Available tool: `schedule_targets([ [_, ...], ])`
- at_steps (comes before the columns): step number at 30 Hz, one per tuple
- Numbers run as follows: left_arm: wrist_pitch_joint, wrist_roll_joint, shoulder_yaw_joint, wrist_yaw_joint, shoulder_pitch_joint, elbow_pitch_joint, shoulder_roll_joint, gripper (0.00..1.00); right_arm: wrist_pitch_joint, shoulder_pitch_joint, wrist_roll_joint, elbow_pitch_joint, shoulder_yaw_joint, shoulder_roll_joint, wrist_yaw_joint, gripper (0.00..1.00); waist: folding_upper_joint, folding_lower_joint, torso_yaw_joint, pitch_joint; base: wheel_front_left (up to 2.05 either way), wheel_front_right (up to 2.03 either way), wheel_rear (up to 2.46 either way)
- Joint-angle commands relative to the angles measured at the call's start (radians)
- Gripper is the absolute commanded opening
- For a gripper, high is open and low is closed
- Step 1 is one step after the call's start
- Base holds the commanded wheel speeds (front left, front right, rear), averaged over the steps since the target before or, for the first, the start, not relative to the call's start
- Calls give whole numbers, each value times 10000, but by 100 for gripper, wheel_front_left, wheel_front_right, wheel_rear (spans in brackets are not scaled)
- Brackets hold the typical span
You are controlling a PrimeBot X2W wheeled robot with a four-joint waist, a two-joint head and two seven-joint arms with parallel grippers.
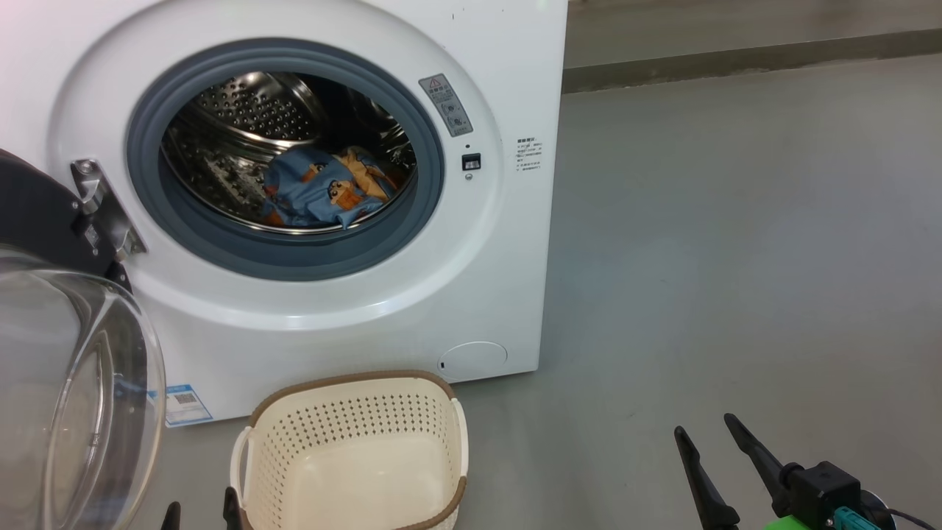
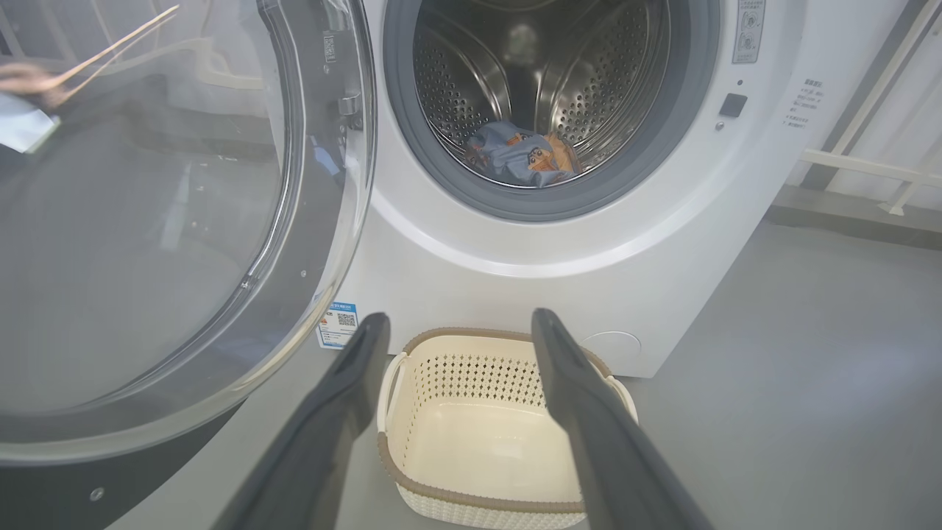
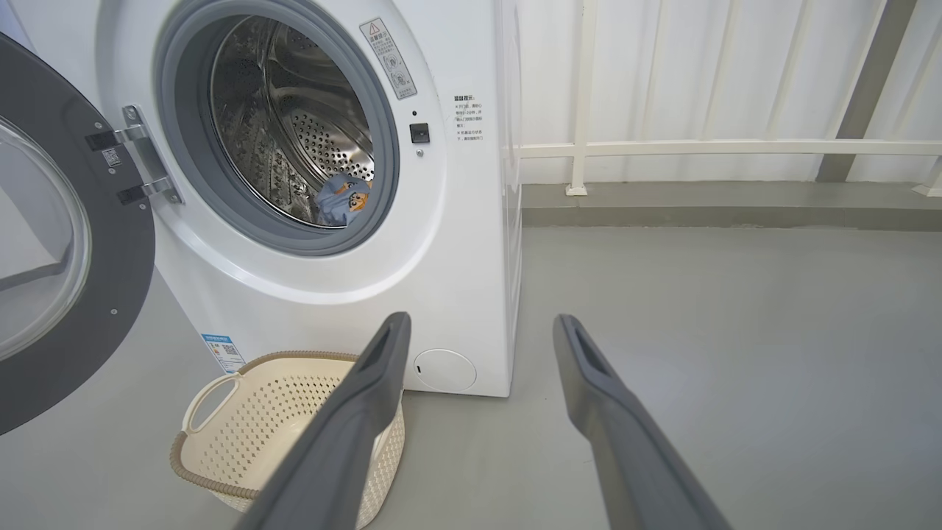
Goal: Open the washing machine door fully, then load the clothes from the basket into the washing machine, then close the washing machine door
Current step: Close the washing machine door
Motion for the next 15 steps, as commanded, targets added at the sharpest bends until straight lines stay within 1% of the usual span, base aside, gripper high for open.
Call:
schedule_targets([
  [1,-65,34,324,-50,-291,-209,55,100,-48,-357,-3,-230,238,-96,16,100,0,0,4,4,0,0,0],
  [9,-65,47,297,-61,-352,-143,55,100,-48,-343,-20,-223,176,-73,16,100,0,0,165,-17,0,0,0],
  [13,-65,82,325,-59,-348,-100,55,100,-48,-377,-18,-194,178,-64,16,100,0,0,375,-54,0,0,0],
  [15,-65,111,319,-63,-362,-88,55,100,-48,-392,-1,-193,179,-72,16,100,0,0,585,-76,0,0,0],
])
